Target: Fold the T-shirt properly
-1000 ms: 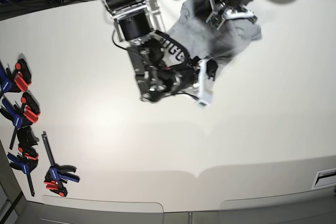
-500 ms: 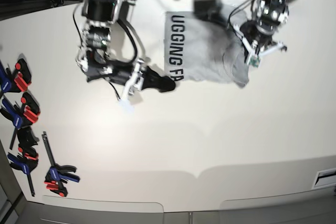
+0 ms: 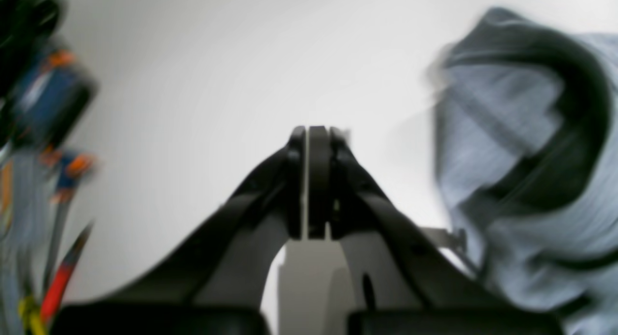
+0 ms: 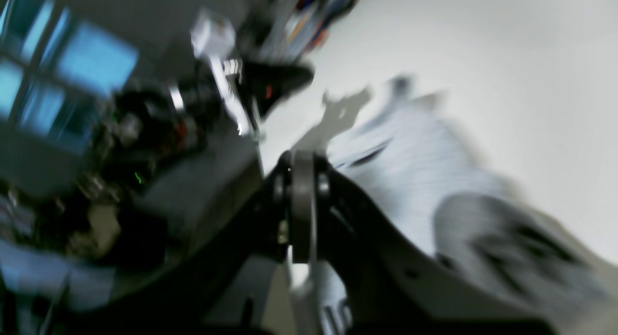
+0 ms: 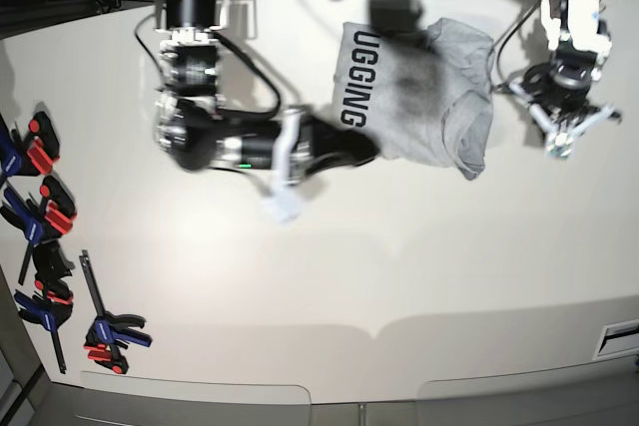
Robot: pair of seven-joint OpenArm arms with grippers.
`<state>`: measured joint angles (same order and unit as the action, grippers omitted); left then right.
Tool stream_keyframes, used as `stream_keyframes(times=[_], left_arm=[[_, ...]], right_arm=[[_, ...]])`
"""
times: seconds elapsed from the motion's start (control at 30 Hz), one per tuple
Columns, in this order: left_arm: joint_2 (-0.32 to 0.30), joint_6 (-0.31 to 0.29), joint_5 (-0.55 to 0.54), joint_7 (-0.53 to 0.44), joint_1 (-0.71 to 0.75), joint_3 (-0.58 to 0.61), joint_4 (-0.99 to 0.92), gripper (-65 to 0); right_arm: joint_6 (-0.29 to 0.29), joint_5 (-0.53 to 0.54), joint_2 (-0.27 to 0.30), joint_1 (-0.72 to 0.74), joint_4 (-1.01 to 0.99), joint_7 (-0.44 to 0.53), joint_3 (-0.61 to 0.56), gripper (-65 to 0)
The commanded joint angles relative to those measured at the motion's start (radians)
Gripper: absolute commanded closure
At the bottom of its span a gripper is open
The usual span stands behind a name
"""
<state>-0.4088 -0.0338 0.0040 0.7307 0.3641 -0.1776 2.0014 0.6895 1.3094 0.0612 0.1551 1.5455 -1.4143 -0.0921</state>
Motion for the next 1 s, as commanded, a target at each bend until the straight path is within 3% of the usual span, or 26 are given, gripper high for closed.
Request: stream_keyframes(times=[0.0,0.1,0.23,0.4,0.47,0.6,0.77,0.97], left_arm=[[-0.013,0.012,0.0,-0.026,0.005,-0.038,0.039,0.0],[-0.013,0.011,-0.055,-0.029,0.05,-0.129,0.059,0.0],[-0.013,0.01,-0.109,-0.03,0.086,-0.201,0.059,0.0],[-0.013,0.009,-0.114,-0.029,0.114,-0.216,0.059,0.0],[-0.013,0.007,-0.119,-0.029,0.118,-0.216,0.059,0.0],[-0.012,0.007,-0.122,-0.029,0.118,-0.216,0.059,0.0],[-0.012,0.007,-0.123,-0.047,0.118,-0.216,0.059,0.0],[-0.013,-0.006,-0.18,-0.071,0.118,-0.216,0.059,0.0]], right_arm=[[0.009,0.003,-0.014,0.026,0.018,0.018,-0.048,0.0],[0.009,-0.138,-0.051,0.034,0.017,0.018,-0.211,0.0],[0.009,-0.451,-0.094,0.03,-0.001,0.033,-0.385,0.0],[0.009,-0.84,-0.099,0.031,-0.136,0.204,-0.498,0.0],[-0.053,-0.967,-0.095,0.033,-0.222,0.256,-0.486,0.0],[-0.153,-1.143,-0.058,0.033,-0.383,0.354,-0.365,0.0],[-0.294,-1.176,0.014,0.03,-0.472,0.382,-0.071,0.0],[-0.308,-1.174,0.11,0.027,-0.472,0.348,0.333,0.0]])
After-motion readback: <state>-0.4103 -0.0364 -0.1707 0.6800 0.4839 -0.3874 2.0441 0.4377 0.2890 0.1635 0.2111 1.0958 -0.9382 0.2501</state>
